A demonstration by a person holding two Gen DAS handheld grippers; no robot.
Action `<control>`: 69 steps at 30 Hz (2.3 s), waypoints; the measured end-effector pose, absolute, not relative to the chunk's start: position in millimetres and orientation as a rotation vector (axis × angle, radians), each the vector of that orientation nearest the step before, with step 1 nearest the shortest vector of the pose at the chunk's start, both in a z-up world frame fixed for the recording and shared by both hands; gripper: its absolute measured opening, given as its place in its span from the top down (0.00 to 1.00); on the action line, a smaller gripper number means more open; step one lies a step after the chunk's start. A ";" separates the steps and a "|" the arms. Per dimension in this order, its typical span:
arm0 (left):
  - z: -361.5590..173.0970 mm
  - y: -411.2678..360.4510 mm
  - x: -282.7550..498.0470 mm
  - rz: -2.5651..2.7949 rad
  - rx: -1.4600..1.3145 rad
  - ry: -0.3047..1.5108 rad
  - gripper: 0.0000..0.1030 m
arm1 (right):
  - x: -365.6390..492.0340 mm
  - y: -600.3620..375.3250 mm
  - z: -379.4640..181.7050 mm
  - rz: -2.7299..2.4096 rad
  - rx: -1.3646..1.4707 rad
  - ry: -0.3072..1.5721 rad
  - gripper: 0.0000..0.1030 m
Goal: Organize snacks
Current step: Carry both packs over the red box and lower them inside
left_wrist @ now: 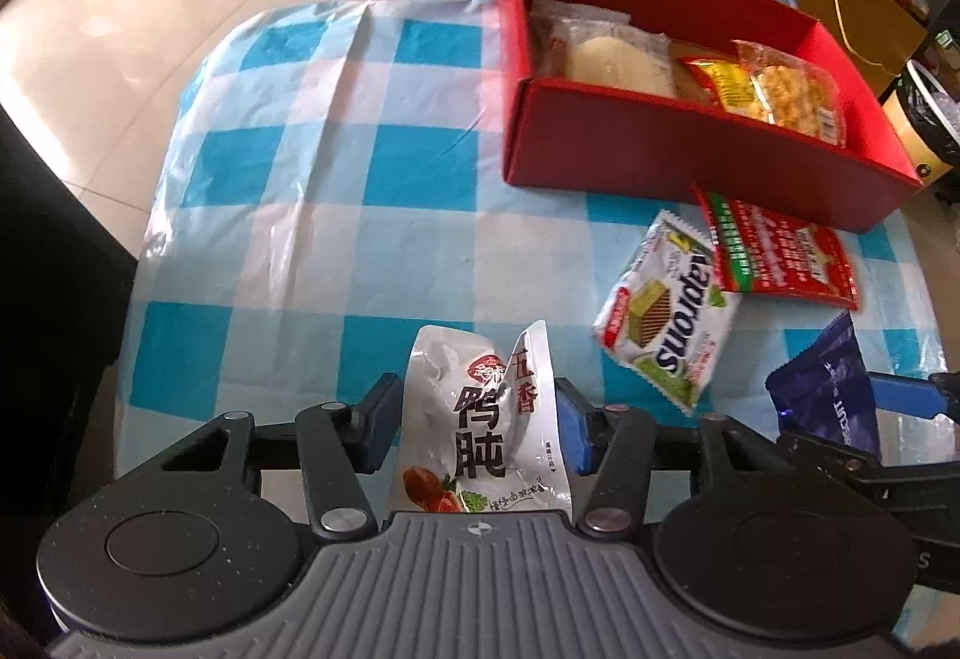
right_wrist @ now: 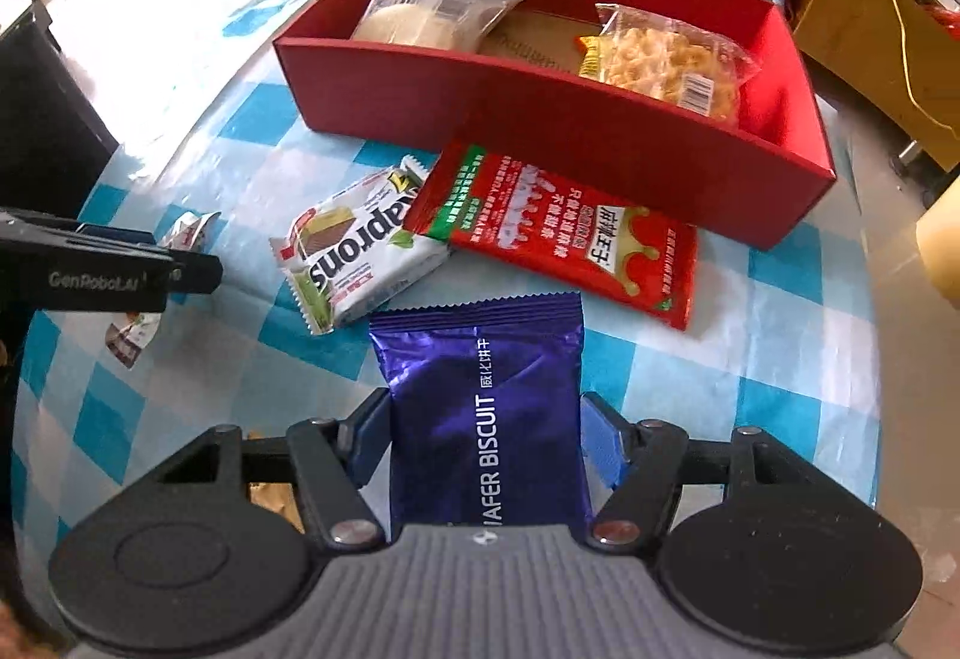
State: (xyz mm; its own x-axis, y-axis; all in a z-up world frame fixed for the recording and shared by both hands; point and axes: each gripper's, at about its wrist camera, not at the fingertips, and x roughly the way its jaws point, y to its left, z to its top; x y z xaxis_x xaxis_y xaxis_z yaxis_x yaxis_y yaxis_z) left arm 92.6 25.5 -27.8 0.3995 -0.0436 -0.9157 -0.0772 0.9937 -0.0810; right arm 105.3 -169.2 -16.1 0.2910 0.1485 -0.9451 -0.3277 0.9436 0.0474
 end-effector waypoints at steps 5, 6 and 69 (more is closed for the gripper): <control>-18.8 16.0 90.8 -0.009 -0.108 1.135 0.41 | 111.4 -179.7 -5.2 0.301 -0.110 1.217 0.38; -17.6 14.0 90.8 -0.013 -0.104 1.131 0.41 | 112.5 -179.9 -5.2 0.296 -0.108 1.218 0.38; 5.9 -44.0 244.8 0.006 0.057 0.949 0.40 | 278.7 -202.6 2.4 0.124 0.058 1.054 0.38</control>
State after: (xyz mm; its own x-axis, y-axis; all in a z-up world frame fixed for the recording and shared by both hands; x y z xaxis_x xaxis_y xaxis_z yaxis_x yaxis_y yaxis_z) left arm 244.8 -44.0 5.9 0.5823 0.0298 -0.8124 0.0202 0.9985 0.0511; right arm 278.7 -202.6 2.4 0.4883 0.1297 -0.8630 -0.0742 0.9915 0.1071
